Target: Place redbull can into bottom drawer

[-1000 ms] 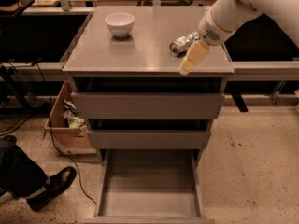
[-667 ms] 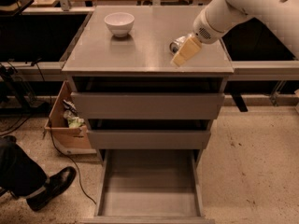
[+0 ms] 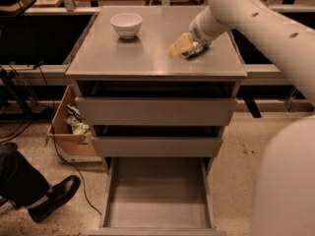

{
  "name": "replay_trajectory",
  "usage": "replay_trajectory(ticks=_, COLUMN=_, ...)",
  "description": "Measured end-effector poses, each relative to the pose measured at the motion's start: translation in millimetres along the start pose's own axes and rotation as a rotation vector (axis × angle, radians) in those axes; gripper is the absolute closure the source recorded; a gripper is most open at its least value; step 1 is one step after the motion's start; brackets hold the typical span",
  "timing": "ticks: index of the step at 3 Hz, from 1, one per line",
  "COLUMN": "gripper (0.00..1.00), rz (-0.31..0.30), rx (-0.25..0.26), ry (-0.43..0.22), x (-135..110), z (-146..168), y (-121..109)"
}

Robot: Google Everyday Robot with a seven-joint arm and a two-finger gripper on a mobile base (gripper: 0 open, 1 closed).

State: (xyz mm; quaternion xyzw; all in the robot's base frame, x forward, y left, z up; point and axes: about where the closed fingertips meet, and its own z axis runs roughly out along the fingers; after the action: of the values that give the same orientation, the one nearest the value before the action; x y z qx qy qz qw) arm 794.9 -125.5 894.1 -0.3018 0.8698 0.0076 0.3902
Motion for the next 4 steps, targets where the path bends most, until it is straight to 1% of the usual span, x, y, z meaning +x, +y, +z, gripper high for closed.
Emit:
replay_trajectory(ticks=1, gripper=0.0, rz=0.184, rx=0.091, ry=-0.006, x=-8.0, z=37.7, y=-22.6)
replay_trajectory(ticks=2, gripper=0.0, rz=0.308, rx=0.161, ry=-0.021, x=-10.2, z=52.9, y=-37.6)
replay_trajectory(ticks=3, gripper=0.0, rz=0.431, rx=0.213, ry=-0.017, x=-10.3, z=69.0, y=-42.5)
replay_trajectory(ticks=4, gripper=0.16, rz=0.547, rx=0.242, ry=0.007, x=2.6, z=78.8, y=-39.4)
